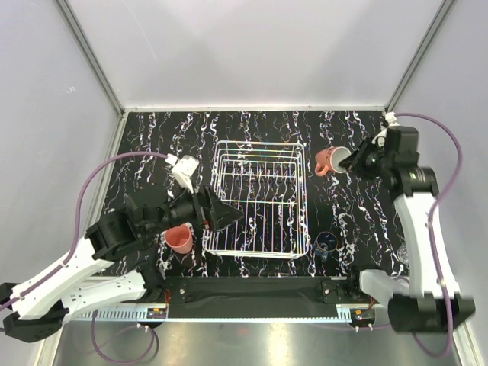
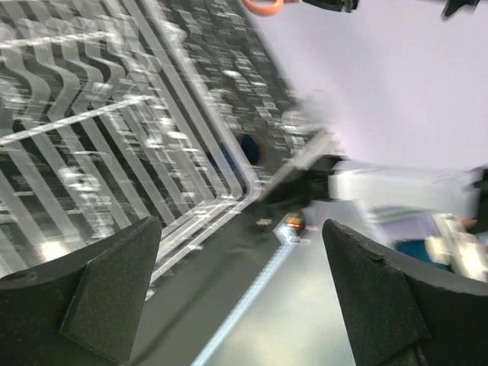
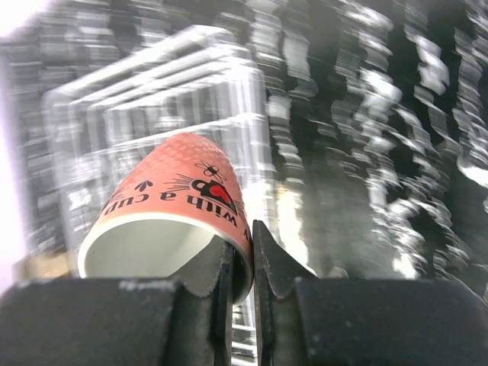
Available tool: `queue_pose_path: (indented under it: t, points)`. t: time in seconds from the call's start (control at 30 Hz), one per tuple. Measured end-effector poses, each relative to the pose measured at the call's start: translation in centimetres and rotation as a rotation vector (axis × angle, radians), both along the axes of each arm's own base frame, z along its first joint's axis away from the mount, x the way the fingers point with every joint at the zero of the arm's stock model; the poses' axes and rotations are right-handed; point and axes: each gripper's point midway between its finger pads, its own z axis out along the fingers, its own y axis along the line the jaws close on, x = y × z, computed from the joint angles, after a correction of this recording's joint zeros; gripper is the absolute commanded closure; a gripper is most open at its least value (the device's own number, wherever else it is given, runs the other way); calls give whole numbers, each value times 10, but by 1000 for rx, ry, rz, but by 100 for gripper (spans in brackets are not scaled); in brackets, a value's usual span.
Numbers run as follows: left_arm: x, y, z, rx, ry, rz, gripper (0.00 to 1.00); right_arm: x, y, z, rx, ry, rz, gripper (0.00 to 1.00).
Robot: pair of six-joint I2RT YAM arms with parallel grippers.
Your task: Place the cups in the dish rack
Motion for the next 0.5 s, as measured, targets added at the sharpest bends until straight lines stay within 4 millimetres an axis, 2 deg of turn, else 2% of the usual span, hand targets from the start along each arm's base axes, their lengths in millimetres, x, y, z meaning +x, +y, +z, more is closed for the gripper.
queue_pose_path:
  t: [0.07,0.1,0.2,0.37,0.5]
  points:
    - [-4,-15,9,-68,42,-40,4,-18,22,44,81,-177,101,100]
    - [-6,-20,13,-93,56,-56,4,-21,25,51,93,-203,119,100]
    - [-10,-42,24,-199,122,-112,3,-45,53,81,199,-375,268,100]
    - [-14,-80,26,-345,285,-199,1,-88,88,95,332,-558,500,100]
    - [-18,-97,32,-405,361,-259,1,-116,103,105,396,-668,632,100]
